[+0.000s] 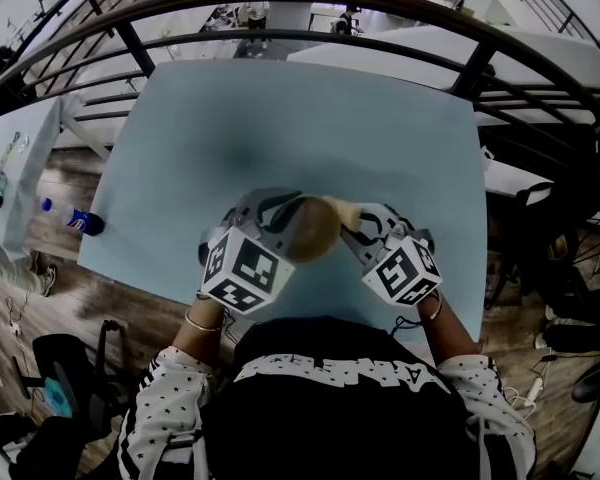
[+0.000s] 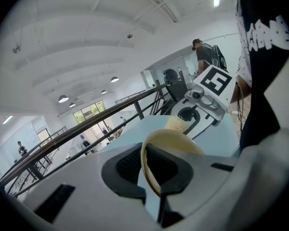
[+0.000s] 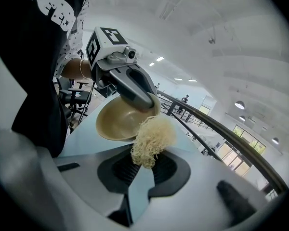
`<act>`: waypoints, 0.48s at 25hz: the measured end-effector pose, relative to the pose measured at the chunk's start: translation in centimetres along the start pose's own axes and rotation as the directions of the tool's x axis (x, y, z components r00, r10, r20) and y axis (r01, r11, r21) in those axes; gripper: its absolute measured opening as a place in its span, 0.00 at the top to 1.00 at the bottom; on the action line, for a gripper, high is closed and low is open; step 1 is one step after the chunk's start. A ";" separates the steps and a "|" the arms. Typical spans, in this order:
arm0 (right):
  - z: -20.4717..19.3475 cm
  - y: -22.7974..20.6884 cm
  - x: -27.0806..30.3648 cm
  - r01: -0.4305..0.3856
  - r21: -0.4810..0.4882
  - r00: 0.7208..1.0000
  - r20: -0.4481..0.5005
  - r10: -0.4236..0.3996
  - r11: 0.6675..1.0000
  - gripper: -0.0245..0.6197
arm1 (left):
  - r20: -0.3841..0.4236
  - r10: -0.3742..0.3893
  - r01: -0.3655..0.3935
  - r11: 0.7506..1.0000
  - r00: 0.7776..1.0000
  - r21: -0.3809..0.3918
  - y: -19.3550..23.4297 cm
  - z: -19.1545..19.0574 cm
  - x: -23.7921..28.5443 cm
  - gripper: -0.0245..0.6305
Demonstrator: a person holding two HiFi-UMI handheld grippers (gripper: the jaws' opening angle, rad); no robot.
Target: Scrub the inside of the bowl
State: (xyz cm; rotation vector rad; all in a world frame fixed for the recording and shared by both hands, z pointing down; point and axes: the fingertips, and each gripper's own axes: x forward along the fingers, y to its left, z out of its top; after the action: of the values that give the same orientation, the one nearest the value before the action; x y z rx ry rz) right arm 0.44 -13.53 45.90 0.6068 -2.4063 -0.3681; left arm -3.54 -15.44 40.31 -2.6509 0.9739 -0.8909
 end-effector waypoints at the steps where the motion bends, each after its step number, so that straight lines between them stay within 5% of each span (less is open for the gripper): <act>1: -0.1 0.1 0.0 -0.001 0.004 1.000 0.000 0.001 1.000 0.88 | 0.000 0.005 -0.005 1.000 1.000 -0.007 0.1 0.0 0.0 0.92; 12: -1.4 0.3 -0.2 0.011 0.023 0.999 -0.033 -0.010 1.000 0.88 | 0.022 0.077 -0.074 0.991 0.997 -0.110 2.2 -0.1 -0.9 0.93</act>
State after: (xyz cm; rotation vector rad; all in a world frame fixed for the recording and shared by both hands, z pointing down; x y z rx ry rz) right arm 1.40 -13.36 47.01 0.6309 -2.3801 -0.3325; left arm -5.27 -16.54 39.22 -2.6868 1.1393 -0.8063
